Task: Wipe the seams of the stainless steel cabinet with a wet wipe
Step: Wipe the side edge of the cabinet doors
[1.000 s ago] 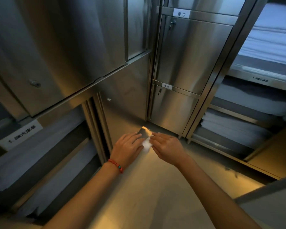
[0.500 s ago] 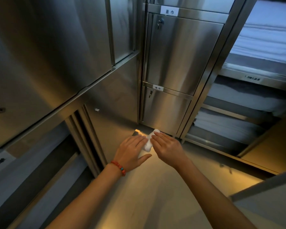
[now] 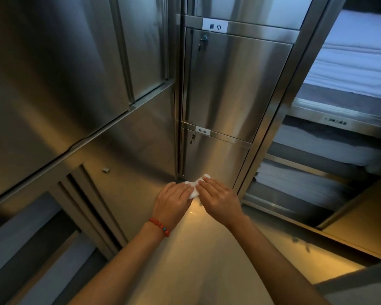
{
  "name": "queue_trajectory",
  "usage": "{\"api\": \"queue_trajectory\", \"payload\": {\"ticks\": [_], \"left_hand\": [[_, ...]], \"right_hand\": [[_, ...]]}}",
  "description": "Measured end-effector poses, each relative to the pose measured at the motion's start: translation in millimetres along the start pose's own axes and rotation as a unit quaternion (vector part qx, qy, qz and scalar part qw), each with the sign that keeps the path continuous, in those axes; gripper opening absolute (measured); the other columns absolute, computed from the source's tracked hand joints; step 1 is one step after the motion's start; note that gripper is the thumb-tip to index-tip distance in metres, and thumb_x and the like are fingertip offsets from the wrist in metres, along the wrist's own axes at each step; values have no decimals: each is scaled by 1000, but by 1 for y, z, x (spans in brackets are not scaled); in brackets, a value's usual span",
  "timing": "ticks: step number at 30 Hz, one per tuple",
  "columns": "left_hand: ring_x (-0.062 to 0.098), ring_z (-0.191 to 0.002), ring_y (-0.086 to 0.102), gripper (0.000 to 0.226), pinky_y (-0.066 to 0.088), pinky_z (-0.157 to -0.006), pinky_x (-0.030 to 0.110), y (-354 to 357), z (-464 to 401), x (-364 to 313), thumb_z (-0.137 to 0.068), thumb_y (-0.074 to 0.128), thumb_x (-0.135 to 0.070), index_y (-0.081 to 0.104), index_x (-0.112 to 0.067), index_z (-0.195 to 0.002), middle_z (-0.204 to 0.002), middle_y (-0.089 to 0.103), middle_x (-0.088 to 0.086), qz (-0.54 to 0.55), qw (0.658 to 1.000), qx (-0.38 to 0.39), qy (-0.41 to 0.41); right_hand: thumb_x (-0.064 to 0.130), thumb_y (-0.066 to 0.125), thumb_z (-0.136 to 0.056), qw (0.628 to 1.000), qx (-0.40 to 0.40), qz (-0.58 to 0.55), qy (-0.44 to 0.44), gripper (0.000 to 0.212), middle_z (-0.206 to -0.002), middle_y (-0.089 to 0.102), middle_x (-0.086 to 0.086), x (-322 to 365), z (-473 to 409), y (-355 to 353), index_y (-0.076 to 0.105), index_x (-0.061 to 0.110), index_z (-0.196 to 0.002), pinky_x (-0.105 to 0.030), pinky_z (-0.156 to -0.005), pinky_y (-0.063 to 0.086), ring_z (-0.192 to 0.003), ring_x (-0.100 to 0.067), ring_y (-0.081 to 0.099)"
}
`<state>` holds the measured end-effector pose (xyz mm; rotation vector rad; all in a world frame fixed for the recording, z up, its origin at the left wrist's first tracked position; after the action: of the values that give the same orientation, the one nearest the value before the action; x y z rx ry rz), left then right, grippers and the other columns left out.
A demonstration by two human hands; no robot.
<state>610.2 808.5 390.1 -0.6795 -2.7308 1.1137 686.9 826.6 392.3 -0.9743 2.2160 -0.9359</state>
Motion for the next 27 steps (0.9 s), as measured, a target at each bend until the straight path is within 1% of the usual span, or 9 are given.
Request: {"api": "queue_trajectory", "payload": {"ticks": [4, 9, 13, 15, 17, 19, 24, 26, 27], "left_hand": [[23, -77, 71, 39, 56, -72, 38, 26, -35, 6, -48, 90, -3, 74, -1, -83, -85, 73, 12, -13, 1000, -18, 5], [22, -78, 71, 38, 56, -72, 36, 54, -74, 7, -48, 90, -4, 74, -2, -83, -85, 73, 12, -23, 1000, -14, 6], [20, -79, 71, 27, 55, -74, 34, 73, -100, 7, -61, 86, -12, 74, -3, -84, -86, 73, 10, -26, 999, -18, 13], [19, -80, 71, 23, 55, -75, 34, 82, -108, 8, -82, 67, -26, 74, -4, -85, -87, 73, 9, -29, 999, -15, 22], [18, -81, 70, 45, 55, -76, 33, 89, -118, 16, -96, 43, -35, 74, -5, -86, -88, 73, 8, -29, 999, -10, 17], [18, -82, 70, 50, 55, -75, 32, 95, -128, 29, -99, 35, -34, 74, -6, -86, -88, 73, 7, -30, 999, -11, 10], [22, -83, 71, 37, 56, -73, 35, 114, -157, 61, -93, 49, -31, 73, -2, -92, -91, 73, 11, -29, 1000, 3, 9], [24, -85, 71, 24, 56, -73, 38, 123, -169, 71, -82, 70, -22, 72, -1, -94, -94, 72, 13, -24, 999, 10, 20], [25, -86, 70, 30, 56, -72, 39, 128, -176, 76, -72, 79, -20, 72, -1, -94, -94, 72, 14, -20, 999, 12, 23]], "right_hand": [[17, 89, -59, 1000, -20, 3, 9, 39, -93, 73, -14, -47, -9, 4, 74, 2, -91, -34, -83, 53, -88, -24, 71], [19, 90, -57, 1000, -19, -3, 16, 41, -92, 73, -16, -101, -17, 17, 74, 1, -90, -36, -76, 56, -86, -25, 71], [16, 92, -53, 1000, -14, -2, 11, 46, -94, 72, -15, -135, -24, 30, 74, 2, -92, -34, -79, 55, -88, -24, 71], [15, 92, -52, 1000, -21, -4, 4, 45, -94, 73, -15, -148, -28, 36, 74, 2, -92, -34, -79, 55, -88, -23, 71], [14, 92, -53, 1000, -26, -9, -2, 44, -94, 73, -15, -161, -33, 41, 75, 3, -91, -33, -79, 55, -88, -23, 71], [13, 92, -53, 999, -33, -10, -10, 43, -94, 73, -14, -173, -39, 45, 75, 3, -91, -33, -80, 55, -88, -23, 71], [9, 92, -53, 998, -52, -5, -21, 41, -94, 73, -14, -199, -57, 60, 75, 4, -91, -34, -79, 56, -88, -23, 71], [9, 92, -53, 998, -50, -7, -24, 42, -95, 73, -14, -208, -65, 70, 75, 4, -92, -36, -78, 57, -89, -24, 71], [10, 92, -53, 999, -47, -6, -26, 44, -95, 72, -14, -213, -69, 75, 75, 4, -93, -37, -77, 58, -89, -24, 71]]}}
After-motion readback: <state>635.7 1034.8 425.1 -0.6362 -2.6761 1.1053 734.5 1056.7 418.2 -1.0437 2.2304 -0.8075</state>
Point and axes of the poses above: each hand's wrist, its own z-axis away from the middle knuckle, its own y-axis out of the palm, x = y × z, the point moved 9 cm from there along -z, towards the middle knuckle
